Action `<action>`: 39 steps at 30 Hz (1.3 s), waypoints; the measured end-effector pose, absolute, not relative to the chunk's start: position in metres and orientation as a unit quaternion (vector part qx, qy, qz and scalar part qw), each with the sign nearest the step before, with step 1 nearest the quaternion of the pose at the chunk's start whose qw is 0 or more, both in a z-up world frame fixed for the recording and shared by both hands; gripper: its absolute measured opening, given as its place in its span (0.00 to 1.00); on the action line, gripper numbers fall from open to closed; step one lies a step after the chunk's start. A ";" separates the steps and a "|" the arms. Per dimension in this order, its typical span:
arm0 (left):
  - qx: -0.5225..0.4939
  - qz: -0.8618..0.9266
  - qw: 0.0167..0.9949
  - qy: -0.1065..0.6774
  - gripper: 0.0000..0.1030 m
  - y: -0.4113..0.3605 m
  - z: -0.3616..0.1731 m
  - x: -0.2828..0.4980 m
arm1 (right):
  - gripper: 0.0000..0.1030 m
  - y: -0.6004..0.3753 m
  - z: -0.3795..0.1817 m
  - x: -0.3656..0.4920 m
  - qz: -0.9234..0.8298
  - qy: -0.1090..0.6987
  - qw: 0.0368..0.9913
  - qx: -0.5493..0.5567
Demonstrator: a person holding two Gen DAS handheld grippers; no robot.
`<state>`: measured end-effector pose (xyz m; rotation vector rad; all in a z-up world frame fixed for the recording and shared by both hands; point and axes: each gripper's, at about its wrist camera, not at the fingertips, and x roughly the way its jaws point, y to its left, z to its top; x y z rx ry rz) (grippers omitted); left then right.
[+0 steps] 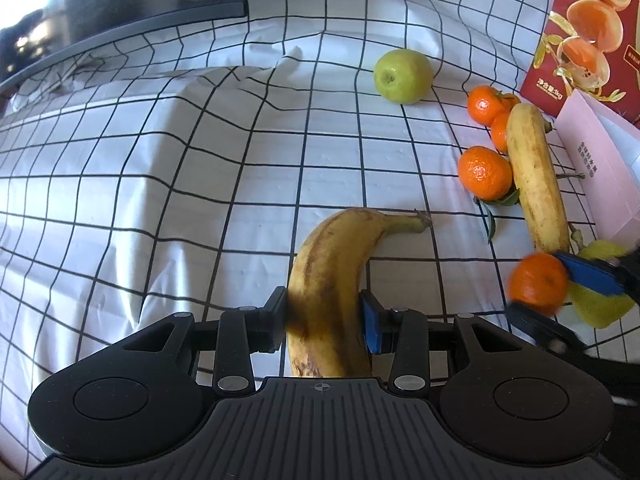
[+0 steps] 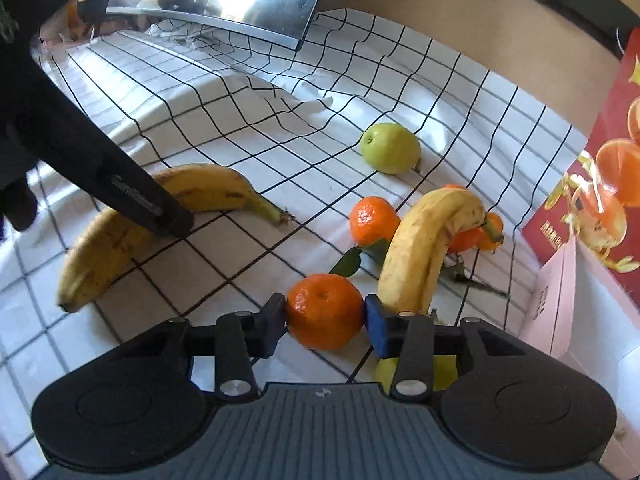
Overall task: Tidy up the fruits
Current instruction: 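Lift the banana with the left gripper while the right gripper grasps a tangerine, then carry the banana into the pink box and open the left gripper while right holds tangerine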
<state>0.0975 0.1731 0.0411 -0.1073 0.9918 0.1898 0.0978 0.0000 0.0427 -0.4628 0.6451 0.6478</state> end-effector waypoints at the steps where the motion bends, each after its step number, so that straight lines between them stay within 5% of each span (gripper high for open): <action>1: -0.053 0.092 0.874 0.473 0.42 0.174 0.041 0.098 | 0.41 -0.005 0.047 0.096 0.315 0.312 0.872 -0.206; 13: -0.064 0.081 0.900 0.423 0.40 0.158 0.066 0.068 | 0.41 -0.090 0.088 0.065 0.273 0.291 0.908 -0.127; 27: -0.027 -0.116 0.965 0.234 0.40 0.041 0.221 0.117 | 0.41 -0.195 0.110 0.050 0.151 0.265 0.951 -0.045; 39: 0.026 -0.176 0.915 0.361 0.40 -0.071 0.127 0.257 | 0.41 -0.248 0.102 0.030 0.068 0.284 0.957 -0.005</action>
